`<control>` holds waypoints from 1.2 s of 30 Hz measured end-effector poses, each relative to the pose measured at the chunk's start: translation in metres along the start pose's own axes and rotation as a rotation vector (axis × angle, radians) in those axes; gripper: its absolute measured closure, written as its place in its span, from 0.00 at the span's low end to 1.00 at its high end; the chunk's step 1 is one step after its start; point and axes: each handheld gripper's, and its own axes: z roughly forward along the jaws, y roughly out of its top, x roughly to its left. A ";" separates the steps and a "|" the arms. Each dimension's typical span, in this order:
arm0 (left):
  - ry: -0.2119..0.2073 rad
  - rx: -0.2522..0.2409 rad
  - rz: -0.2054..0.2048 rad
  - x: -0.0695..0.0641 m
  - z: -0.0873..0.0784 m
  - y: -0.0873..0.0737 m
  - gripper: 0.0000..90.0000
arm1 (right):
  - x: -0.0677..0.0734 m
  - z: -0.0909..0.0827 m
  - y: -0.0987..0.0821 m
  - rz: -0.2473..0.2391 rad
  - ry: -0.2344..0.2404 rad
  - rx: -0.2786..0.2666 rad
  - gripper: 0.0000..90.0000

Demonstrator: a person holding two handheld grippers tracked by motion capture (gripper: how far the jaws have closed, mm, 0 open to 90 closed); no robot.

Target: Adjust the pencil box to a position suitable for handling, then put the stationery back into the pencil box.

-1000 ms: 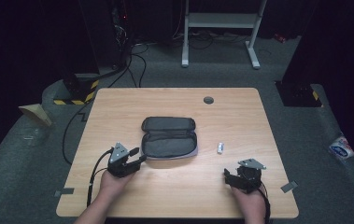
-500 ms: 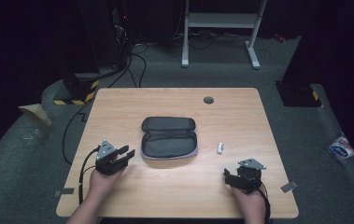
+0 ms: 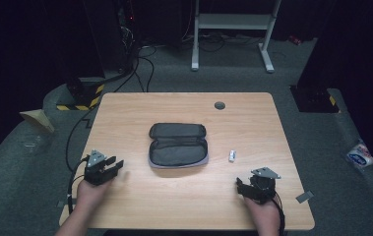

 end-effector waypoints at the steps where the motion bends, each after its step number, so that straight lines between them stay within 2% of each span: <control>1: 0.006 0.013 0.008 0.000 0.000 -0.001 0.64 | 0.000 0.000 0.000 0.001 -0.001 -0.001 0.20; 3: 0.002 0.026 0.011 0.000 0.001 -0.005 0.61 | 0.000 0.000 0.000 0.000 0.000 0.000 0.20; 6: -0.004 0.052 -0.013 0.000 0.004 -0.010 0.59 | 0.000 0.000 0.000 0.000 -0.002 -0.001 0.20; 10: 0.014 0.084 -0.004 0.000 0.008 -0.013 0.51 | 0.000 0.000 0.000 0.000 -0.002 -0.001 0.20; 12: 0.015 0.080 -0.012 -0.001 0.009 -0.014 0.47 | 0.000 0.000 0.000 -0.007 0.000 -0.001 0.20; 16: 0.025 0.088 0.018 -0.005 0.011 -0.014 0.39 | 0.000 0.000 0.000 0.000 0.006 0.001 0.20; 21: 0.045 0.099 -0.003 -0.007 0.011 -0.014 0.32 | 0.000 0.000 0.001 0.005 0.011 -0.001 0.22; 24: 0.051 0.099 -0.003 -0.007 0.011 -0.014 0.30 | -0.001 -0.001 0.002 0.002 0.019 -0.002 0.23; 31: 0.058 0.103 -0.014 -0.008 0.010 -0.015 0.28 | 0.002 -0.006 0.011 -0.013 0.003 -0.046 0.28; 34: 0.062 0.103 -0.021 -0.008 0.010 -0.015 0.27 | 0.001 -0.005 0.016 -0.009 0.002 -0.056 0.31; 36: 0.064 0.102 -0.021 -0.008 0.010 -0.015 0.27 | 0.000 -0.006 0.020 0.017 0.028 -0.064 0.36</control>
